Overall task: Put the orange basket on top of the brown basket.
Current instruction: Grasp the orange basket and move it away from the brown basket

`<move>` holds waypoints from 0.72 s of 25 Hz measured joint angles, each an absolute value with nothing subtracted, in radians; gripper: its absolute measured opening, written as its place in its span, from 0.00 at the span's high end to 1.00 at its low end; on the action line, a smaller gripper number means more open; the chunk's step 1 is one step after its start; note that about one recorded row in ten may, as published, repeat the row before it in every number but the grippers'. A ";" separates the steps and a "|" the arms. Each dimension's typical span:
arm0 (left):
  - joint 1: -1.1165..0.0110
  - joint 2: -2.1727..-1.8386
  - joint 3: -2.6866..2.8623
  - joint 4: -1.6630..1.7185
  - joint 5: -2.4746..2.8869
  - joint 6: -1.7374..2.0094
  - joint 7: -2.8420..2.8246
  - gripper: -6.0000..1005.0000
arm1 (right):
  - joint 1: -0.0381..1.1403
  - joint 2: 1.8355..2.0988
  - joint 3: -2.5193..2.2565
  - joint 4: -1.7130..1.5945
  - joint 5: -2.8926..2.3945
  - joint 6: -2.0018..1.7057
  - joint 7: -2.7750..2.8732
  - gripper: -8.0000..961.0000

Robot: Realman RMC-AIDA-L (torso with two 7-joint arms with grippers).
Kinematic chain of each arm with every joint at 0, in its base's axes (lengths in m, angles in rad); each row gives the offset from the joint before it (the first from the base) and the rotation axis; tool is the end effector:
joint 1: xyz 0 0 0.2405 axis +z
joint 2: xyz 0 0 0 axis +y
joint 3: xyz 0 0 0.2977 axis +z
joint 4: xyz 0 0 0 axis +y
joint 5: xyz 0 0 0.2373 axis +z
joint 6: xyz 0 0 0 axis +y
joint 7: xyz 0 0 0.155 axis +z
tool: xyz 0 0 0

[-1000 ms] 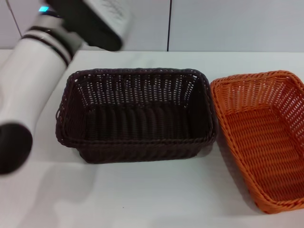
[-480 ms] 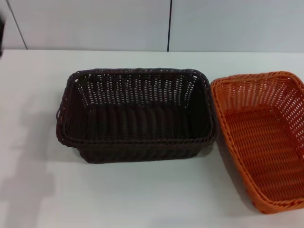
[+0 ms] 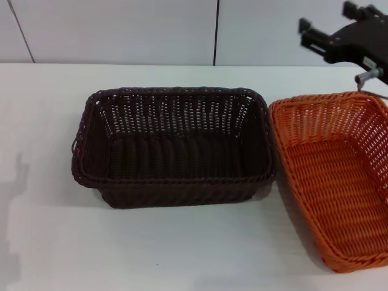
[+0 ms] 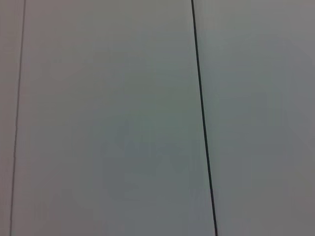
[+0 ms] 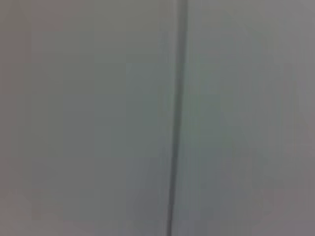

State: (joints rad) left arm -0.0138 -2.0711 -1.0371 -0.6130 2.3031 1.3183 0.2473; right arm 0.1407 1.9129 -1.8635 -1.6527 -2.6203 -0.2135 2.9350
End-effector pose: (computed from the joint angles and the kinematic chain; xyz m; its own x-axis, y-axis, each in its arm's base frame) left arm -0.3923 0.2696 -0.0061 0.7744 -0.2251 0.5912 0.6320 0.2347 -0.7385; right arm 0.1802 0.3977 0.0211 0.8291 -0.0957 -0.5509 -0.5356 -0.4190 -0.7332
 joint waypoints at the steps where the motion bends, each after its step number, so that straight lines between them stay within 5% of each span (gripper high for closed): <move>1: -0.015 -2.071 -1.037 -0.606 2.302 1.316 0.247 0.24 | 0.158 1.921 -1.830 -1.697 -2.625 -0.340 2.919 0.15; 5: -0.026 -2.072 -1.033 -0.587 2.281 1.294 0.246 0.24 | 0.271 1.991 -1.648 -1.826 -2.624 -0.864 2.808 0.15; 6: -0.032 -2.072 -1.031 -0.585 2.275 1.279 0.249 0.24 | 0.339 2.037 -1.550 -1.862 -2.624 -1.098 2.719 0.15; 9: -0.043 -2.071 -1.031 -0.578 2.269 1.264 0.251 0.24 | 0.408 2.065 -1.471 -1.886 -2.620 -1.305 2.648 0.15; 18: -0.066 -2.071 -1.030 -0.547 2.231 1.235 0.251 0.24 | 0.576 2.070 -1.350 -1.910 -2.596 -1.888 2.507 0.15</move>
